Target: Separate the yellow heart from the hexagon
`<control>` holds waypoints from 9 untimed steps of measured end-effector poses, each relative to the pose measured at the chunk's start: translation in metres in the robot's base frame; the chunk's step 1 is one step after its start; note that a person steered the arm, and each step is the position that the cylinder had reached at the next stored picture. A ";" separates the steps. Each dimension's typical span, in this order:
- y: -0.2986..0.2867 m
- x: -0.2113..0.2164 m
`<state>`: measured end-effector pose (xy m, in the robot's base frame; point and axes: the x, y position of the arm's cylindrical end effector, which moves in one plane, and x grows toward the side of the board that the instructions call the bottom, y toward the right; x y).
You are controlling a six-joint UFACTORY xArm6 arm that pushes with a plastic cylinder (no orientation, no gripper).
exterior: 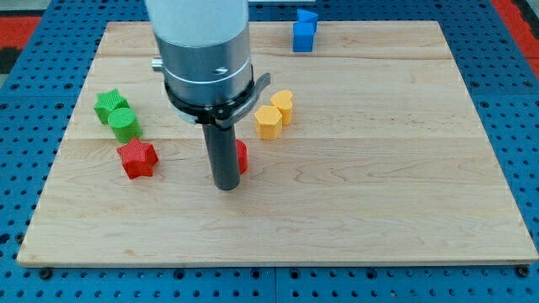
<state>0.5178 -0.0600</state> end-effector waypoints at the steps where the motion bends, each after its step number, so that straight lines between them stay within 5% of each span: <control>1: 0.003 0.005; 2: 0.048 0.008; 3: 0.124 -0.046; 4: 0.124 -0.114; 5: 0.053 -0.171; 8: 0.152 -0.165; 9: 0.080 -0.211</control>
<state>0.3068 0.0201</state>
